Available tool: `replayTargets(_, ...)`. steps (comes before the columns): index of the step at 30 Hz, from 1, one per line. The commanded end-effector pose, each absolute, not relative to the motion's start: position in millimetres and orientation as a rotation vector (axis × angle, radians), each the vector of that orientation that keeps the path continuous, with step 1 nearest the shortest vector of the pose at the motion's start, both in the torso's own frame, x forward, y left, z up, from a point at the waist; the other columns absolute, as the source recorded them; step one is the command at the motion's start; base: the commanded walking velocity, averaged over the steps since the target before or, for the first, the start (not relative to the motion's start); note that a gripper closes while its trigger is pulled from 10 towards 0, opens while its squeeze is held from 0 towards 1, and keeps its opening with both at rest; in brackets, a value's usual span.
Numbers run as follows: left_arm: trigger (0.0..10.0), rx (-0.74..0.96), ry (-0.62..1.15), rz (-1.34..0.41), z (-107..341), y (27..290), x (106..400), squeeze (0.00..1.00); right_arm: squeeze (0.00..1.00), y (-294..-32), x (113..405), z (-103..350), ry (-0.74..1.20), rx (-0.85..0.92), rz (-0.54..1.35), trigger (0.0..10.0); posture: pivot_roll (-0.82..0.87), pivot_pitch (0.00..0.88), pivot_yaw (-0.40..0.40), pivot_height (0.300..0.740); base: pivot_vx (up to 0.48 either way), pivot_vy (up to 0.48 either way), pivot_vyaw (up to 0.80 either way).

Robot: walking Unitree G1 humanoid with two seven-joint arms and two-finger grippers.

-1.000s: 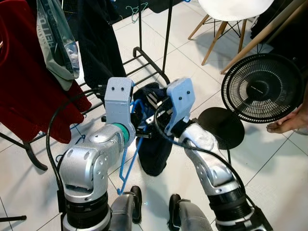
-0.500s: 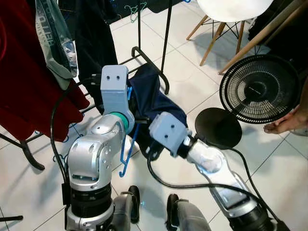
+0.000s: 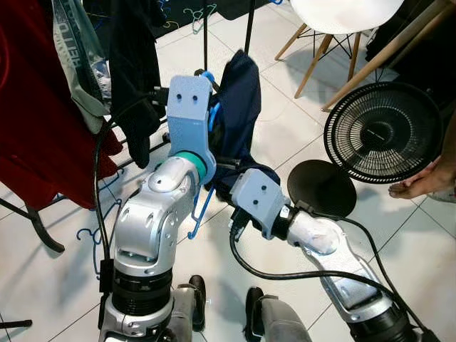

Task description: Hang hanger

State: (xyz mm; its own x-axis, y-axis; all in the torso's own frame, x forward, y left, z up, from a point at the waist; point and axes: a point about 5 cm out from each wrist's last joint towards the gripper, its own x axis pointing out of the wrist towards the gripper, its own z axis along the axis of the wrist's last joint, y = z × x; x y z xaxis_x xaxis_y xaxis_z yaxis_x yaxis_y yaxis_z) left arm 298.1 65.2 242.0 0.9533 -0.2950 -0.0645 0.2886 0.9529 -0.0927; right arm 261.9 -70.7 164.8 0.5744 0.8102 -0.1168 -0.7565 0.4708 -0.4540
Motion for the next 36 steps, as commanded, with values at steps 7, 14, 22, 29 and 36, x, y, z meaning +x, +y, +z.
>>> replayTargets(7, 10.0, -0.087, -0.081, -0.280, 264, 69, 303, 0.00, 0.00, -92, 255, 155, -0.012, -0.446, 1.026, 10.0, -0.02, 0.186, 0.036, 0.740, 0.000, 0.000, 0.00)
replayTargets(14, 10.0, -0.042, -0.144, -0.233, 268, 76, 305, 0.00, 0.00, -122, 272, 154, 0.014, -0.332, 0.829, 10.0, -0.02, 0.191, 0.041, 0.740, 0.000, 0.000, 0.00)
replayTargets(22, 10.0, 0.149, -0.180, -0.274, 257, 80, 300, 0.00, 0.00, -208, 311, 187, -0.151, 0.035, 0.156, 10.0, -0.01, 0.195, 0.060, 0.740, 0.000, 0.000, 0.00)
replayTargets(29, 10.0, 0.251, -0.151, -0.351, 238, 85, 290, 0.00, 0.00, -254, 319, 223, -0.327, 0.314, -0.096, 10.0, -0.01, 0.196, 0.061, 0.740, 0.000, 0.000, 0.00)
replayTargets(36, 10.0, 0.300, -0.123, -0.388, 226, 89, 284, 0.00, 0.00, -281, 320, 242, -0.427, 0.425, -0.212, 10.0, 0.01, 0.196, 0.064, 0.740, 0.000, 0.000, 0.00)
